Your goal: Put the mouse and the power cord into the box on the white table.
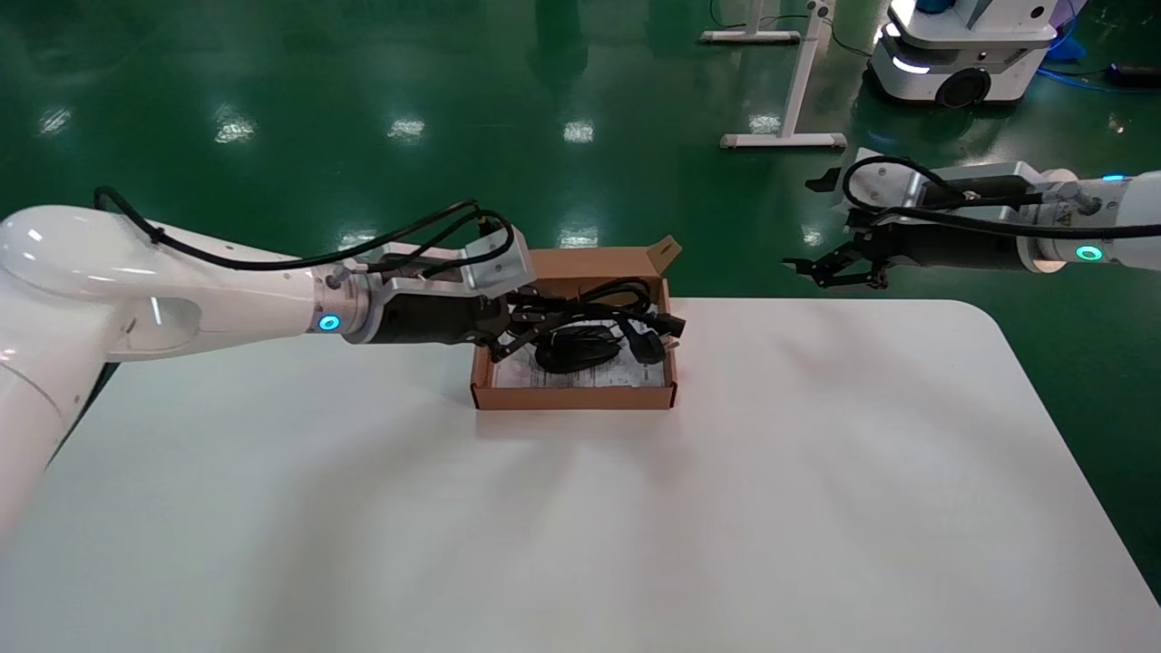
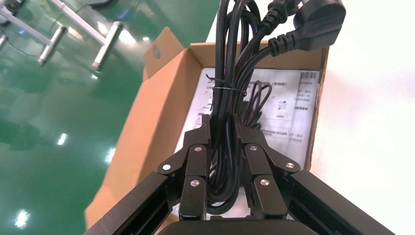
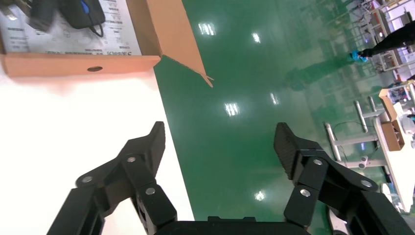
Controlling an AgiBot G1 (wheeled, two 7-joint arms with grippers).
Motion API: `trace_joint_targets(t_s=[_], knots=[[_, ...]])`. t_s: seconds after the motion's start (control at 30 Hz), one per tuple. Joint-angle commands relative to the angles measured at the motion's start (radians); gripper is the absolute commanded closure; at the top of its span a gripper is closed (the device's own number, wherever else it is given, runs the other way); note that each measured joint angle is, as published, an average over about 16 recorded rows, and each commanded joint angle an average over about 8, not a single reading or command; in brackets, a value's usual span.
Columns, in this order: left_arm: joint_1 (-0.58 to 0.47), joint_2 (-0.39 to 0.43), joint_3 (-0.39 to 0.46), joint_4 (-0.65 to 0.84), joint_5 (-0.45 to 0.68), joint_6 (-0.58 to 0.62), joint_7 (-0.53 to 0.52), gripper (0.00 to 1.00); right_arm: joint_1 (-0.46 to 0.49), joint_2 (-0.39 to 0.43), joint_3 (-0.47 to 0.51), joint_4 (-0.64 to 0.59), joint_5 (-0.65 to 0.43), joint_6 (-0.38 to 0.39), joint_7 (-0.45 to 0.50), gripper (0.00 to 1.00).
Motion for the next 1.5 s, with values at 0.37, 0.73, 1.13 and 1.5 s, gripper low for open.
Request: trace_joint_targets(t_s=[0.37,0.73,1.13,1.5], knots=[[-0.04,0.074,0.027,0.16,0.035,-0.03,0.099,0.44,0.007,0.036,0.011,-0.072,0.018,-0.116,-0.019,0.0],[-0.048,0.082,0.031,0.182,0.039,-0.036,0.113,0.0,0.01,0.044,0.019,-0.09,0.031,-0.152,-0.008,0.0],[0.055,-0.035,-0.036,-0.008,-0.088,0.043,0.019,0.0,-0.104,0.11,0.104,0.099,0.105,-0.196,0.114,0.0],[0.173,-0.17,-0.113,-0.228,-0.234,0.134,-0.091,0.0,-0.245,0.193,0.209,0.333,0.197,-0.25,0.264,0.0]])
